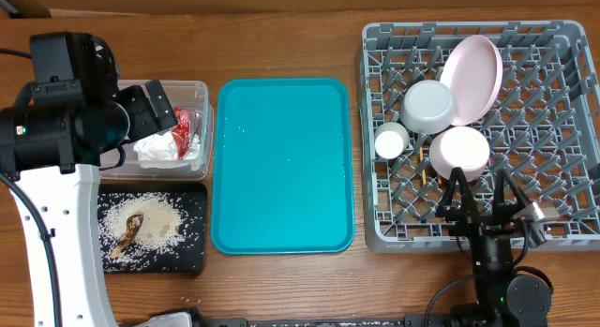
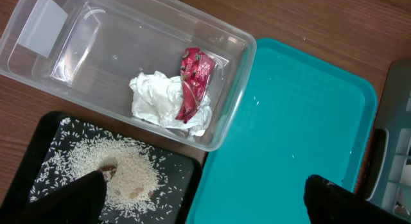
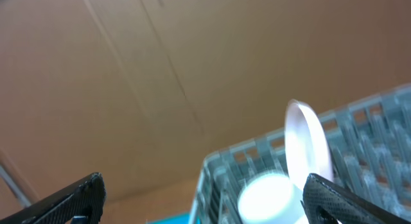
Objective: Sort waste into correct bins and load items into the dishwasher
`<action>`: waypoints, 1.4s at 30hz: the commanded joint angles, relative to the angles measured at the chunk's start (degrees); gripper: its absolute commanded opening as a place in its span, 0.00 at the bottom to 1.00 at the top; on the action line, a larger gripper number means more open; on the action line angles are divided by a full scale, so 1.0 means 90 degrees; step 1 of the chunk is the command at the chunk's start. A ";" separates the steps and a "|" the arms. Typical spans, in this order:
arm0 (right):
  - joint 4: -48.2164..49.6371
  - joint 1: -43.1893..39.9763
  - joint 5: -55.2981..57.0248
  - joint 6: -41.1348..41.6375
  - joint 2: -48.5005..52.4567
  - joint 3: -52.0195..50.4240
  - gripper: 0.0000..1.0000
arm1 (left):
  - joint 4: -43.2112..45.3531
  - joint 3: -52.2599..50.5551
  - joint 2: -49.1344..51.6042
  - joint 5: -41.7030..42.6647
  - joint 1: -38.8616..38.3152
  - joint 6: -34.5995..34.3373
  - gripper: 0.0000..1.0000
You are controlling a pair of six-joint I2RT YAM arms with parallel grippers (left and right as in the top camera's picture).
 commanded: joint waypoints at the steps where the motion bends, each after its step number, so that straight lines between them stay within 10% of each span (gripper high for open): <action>1: 0.0568 -0.0027 -0.0012 -0.0321 -0.0080 -0.0301 1.00 | 0.0010 0.0066 0.0029 -0.0041 0.0024 0.0019 1.00; 42: -0.0532 -0.0027 0.0034 -0.1812 -0.0080 -0.0906 1.00 | 0.0029 0.0063 0.0032 -0.0041 0.0024 0.0019 1.00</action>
